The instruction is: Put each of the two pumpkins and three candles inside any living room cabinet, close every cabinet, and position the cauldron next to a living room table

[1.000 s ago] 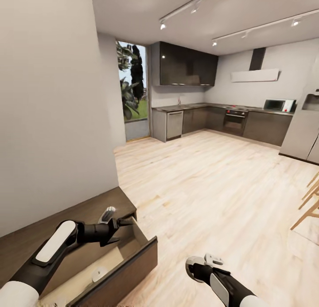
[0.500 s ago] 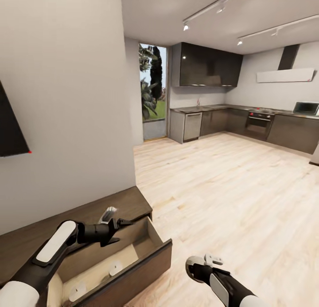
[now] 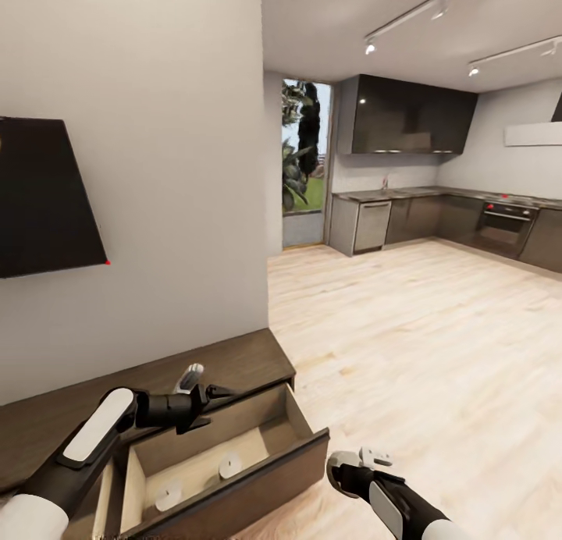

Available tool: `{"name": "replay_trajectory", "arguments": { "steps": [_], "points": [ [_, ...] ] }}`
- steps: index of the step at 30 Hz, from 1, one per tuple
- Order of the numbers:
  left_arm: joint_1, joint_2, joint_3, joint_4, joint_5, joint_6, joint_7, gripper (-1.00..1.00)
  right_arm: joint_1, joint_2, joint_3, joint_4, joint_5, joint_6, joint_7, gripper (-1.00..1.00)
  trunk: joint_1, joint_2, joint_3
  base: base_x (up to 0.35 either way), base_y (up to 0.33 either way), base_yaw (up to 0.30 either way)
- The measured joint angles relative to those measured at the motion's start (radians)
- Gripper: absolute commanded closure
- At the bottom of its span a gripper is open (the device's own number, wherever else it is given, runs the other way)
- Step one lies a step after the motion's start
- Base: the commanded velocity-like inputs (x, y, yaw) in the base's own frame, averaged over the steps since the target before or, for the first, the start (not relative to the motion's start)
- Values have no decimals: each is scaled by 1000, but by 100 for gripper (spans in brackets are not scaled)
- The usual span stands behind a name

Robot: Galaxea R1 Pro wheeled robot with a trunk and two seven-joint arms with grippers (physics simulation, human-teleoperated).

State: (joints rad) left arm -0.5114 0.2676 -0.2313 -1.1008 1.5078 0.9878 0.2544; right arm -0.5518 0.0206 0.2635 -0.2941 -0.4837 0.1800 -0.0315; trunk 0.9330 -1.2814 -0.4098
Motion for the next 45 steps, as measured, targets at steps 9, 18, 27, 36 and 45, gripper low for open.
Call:
{"name": "replay_trajectory", "arguments": {
  "steps": [9,18,27,36,45],
  "points": [
    [0,0,0,0,0,0,0,-100,0,0,0,0,0,0,-1,100,-35,63,28,0,0,272],
    [0,0,2,-4,1,0,-1,-100,0,0,0,0,0,0,-1,100,-54,98,44,0,0,272],
    [0,-1,0,-7,0,0,-2,-100,0,0,0,0,1,0,-1,100,-54,98,44,0,-120,272],
    [0,-1,0,-6,0,0,-2,-100,0,0,0,-1,1,0,-1,100,-54,98,44,1,-153,272],
    [0,0,0,-6,0,0,-1,-100,0,-1,2,-2,-1,-3,8,100,-54,98,44,96,-106,220]
  ]
}}
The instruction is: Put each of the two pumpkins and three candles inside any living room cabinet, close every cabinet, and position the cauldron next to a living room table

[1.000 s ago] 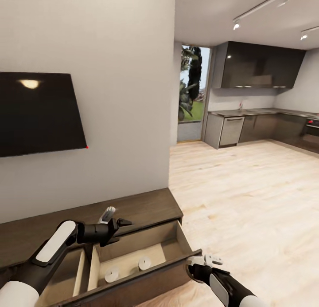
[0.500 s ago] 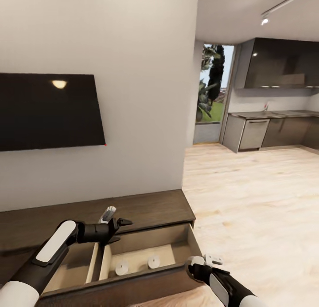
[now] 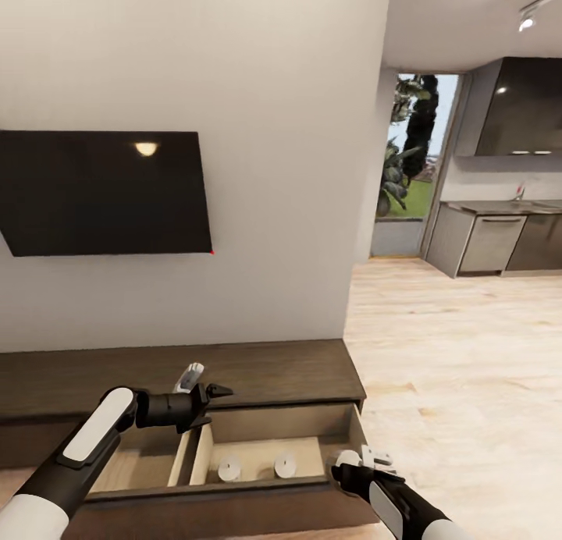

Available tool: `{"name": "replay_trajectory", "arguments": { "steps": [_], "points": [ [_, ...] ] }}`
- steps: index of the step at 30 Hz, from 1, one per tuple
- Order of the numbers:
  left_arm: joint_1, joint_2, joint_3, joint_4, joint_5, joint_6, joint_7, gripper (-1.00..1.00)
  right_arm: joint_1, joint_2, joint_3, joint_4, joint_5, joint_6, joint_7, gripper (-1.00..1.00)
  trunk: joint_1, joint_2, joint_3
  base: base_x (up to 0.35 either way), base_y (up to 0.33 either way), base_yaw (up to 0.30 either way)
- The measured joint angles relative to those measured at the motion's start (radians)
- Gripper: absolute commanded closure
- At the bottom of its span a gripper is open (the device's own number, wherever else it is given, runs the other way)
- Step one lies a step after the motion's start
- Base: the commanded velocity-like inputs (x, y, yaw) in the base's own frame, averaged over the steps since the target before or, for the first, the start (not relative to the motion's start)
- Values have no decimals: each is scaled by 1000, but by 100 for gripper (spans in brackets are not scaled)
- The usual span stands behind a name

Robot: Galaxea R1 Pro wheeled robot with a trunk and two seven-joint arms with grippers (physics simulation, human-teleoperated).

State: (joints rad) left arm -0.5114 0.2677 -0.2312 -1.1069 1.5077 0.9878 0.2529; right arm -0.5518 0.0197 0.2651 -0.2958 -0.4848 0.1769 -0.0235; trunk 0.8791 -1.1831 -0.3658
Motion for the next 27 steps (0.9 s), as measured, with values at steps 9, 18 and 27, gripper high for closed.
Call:
{"name": "replay_trajectory", "arguments": {
  "steps": [9,18,27],
  "points": [
    [0,0,0,0,-1,0,0,-100,0,-1,-4,0,5,0,1,100,0,0,0,62,-87,10],
    [0,0,0,0,-1,0,0,-100,0,1,-7,0,5,-1,0,100,0,0,0,169,-1,0],
    [0,0,0,3,-1,-1,1,-100,0,1,-4,0,5,-1,0,100,0,0,0,223,0,0]
  ]
}}
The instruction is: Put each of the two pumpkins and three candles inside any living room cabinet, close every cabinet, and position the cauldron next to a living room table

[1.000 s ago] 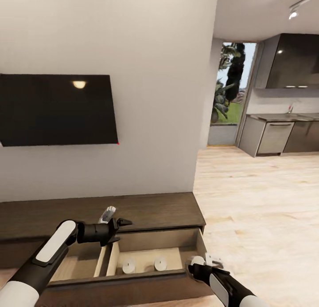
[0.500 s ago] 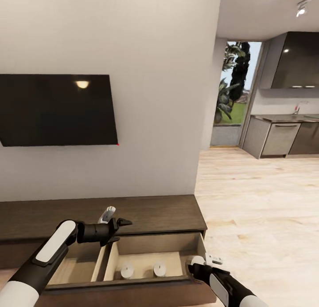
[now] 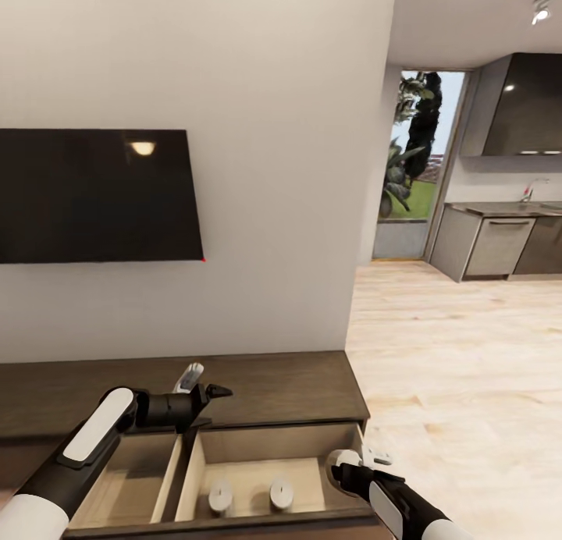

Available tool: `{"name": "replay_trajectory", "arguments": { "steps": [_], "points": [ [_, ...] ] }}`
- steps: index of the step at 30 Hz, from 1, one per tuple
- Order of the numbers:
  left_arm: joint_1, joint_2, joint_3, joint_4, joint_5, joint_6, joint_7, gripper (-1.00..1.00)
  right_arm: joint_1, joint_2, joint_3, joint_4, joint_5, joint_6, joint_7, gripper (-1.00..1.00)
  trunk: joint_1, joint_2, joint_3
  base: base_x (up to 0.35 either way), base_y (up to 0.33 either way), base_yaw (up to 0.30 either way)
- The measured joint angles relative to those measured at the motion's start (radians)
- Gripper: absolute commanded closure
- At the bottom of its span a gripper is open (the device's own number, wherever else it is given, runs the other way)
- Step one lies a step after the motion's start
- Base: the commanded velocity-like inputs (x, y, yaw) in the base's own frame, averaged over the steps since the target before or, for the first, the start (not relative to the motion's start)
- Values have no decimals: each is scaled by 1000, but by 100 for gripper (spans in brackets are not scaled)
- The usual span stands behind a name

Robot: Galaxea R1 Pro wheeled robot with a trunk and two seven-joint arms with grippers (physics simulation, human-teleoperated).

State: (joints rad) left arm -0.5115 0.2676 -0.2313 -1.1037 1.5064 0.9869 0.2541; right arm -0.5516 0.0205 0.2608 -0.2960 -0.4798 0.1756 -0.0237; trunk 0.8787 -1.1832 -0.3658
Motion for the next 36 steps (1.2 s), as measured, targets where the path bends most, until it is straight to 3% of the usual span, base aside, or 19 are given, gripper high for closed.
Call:
{"name": "replay_trajectory", "arguments": {
  "steps": [18,28,36],
  "points": [
    [0,0,0,2,1,1,-1,-100,0,0,5,0,0,2,-1,100,0,0,0,249,0,0],
    [0,3,6,-16,3,1,-10,-100,0,1,5,1,1,4,-6,100,0,0,0,46,0,0],
    [2,5,3,-114,6,3,-12,-100,0,1,2,5,-3,56,-14,100,31,-56,-25,0,0,0]
  ]
}}
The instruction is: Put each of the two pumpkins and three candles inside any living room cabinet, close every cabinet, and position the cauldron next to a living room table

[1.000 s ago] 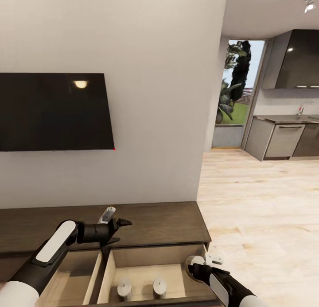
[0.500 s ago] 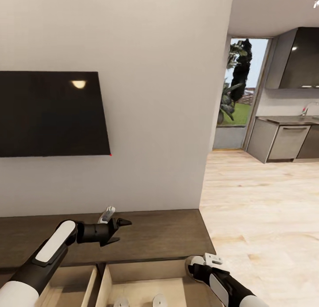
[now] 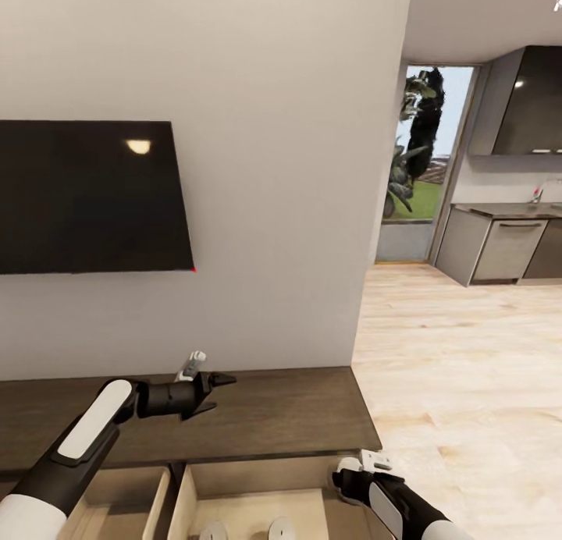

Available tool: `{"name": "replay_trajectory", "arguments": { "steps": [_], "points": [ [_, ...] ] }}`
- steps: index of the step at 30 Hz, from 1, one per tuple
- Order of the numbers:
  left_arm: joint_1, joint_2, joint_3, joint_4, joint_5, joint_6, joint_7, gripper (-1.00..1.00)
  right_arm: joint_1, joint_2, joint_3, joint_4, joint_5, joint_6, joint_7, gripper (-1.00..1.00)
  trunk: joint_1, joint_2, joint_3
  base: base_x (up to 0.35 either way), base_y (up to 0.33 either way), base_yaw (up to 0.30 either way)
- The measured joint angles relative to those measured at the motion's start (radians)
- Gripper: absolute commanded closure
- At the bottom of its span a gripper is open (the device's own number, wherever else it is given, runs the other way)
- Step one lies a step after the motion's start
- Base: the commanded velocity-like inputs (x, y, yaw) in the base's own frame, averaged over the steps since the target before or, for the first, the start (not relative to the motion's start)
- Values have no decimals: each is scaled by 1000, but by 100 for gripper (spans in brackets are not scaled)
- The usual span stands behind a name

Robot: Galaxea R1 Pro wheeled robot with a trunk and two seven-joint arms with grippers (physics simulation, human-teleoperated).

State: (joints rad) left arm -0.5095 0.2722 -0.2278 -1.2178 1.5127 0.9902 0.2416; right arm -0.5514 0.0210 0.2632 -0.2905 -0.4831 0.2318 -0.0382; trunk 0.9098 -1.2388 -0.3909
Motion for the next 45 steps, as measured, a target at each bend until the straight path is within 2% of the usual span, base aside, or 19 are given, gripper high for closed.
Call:
{"name": "replay_trajectory", "arguments": {
  "steps": [4,7,14,20,27,33,38,45],
  "points": [
    [3,1,-1,-53,2,1,-1,-100,-1,1,-2,-2,1,129,-39,100,15,-28,-13,0,0,0],
    [5,1,-1,-75,3,2,-1,-100,-10,3,-3,-4,3,183,-74,100,27,-49,-22,0,0,0],
    [8,2,-1,-94,6,3,-2,-100,-110,5,-4,-6,1,279,-171,100,54,-98,-44,0,0,0],
    [9,0,-2,-104,7,3,-1,-100,-156,11,-4,-5,1,295,-183,100,77,-140,-63,0,0,0],
    [9,0,-5,-111,14,4,-1,-100,-166,44,-3,-4,6,308,-185,100,104,-189,-85,0,0,0],
    [10,0,-5,-122,20,5,-3,-100,-166,47,-2,-5,11,309,-185,100,127,-231,-103,0,0,0],
    [12,0,-6,-138,49,5,-3,-100,-166,47,-1,-5,12,309,-185,100,146,-266,-119,0,0,0],
    [12,0,-6,-139,53,5,-2,-100,-166,46,-1,-5,12,307,-181,100,173,-315,-141,0,0,0]
  ]
}}
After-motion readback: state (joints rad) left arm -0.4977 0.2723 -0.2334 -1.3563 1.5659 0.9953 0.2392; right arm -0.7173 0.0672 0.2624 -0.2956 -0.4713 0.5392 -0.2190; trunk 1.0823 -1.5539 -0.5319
